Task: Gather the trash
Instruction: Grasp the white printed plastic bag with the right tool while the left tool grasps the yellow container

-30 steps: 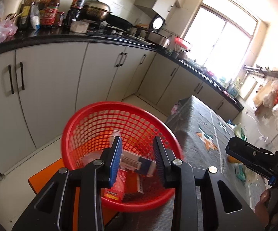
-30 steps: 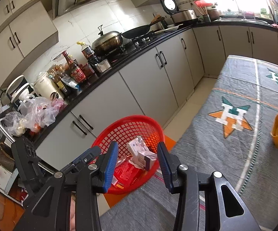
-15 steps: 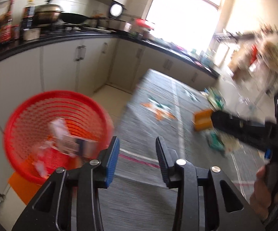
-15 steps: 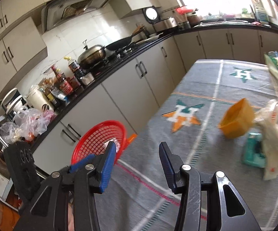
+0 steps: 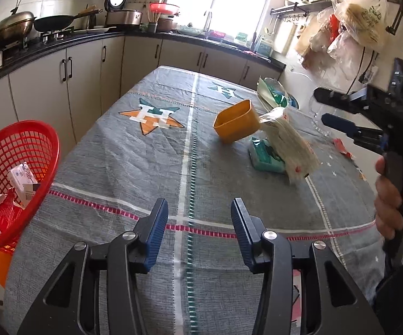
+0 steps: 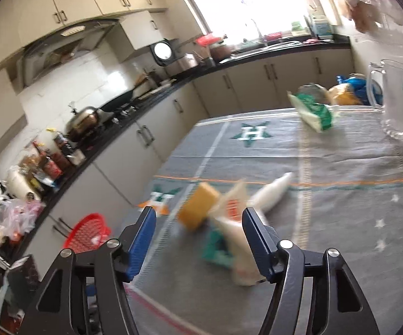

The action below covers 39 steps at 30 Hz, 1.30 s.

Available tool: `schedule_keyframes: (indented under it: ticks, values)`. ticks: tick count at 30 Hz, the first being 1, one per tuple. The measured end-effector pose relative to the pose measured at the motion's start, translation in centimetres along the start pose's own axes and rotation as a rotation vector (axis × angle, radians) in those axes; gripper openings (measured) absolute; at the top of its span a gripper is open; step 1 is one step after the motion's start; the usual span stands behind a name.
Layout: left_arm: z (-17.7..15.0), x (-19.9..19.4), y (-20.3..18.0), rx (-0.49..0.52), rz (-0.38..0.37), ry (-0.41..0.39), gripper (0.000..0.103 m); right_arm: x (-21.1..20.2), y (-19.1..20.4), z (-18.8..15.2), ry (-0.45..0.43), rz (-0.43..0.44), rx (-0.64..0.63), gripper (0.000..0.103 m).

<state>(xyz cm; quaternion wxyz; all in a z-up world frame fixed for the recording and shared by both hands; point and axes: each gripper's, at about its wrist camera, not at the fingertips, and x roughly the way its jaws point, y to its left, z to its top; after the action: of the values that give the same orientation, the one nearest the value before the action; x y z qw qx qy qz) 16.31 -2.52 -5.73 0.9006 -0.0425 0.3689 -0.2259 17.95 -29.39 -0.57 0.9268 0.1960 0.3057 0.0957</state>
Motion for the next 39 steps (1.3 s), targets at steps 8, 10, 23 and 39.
schedule_keyframes:
  ticks: [8, 10, 23, 39]
  values:
    - [-0.1, 0.2, 0.1, 0.004, -0.033, 0.008, 0.045, 4.3, -1.4, -1.6, 0.131, -0.098, -0.149, 0.072]
    - [-0.1, 0.3, 0.1, 0.005, -0.033, 0.010, 0.045, 4.9, -1.1, -2.5, 0.151, -0.133, -0.201, 0.072]
    - [0.4, 0.6, -2.5, 0.054, -0.021, 0.086, 0.046, 0.4, -3.7, -0.7, 0.003, -0.097, -0.042, 0.035]
    - [12.9, 8.6, -6.4, 0.008, 0.005, 0.248, 0.035, -4.4, -6.2, 0.9, -0.167, -0.052, 0.132, 0.035]
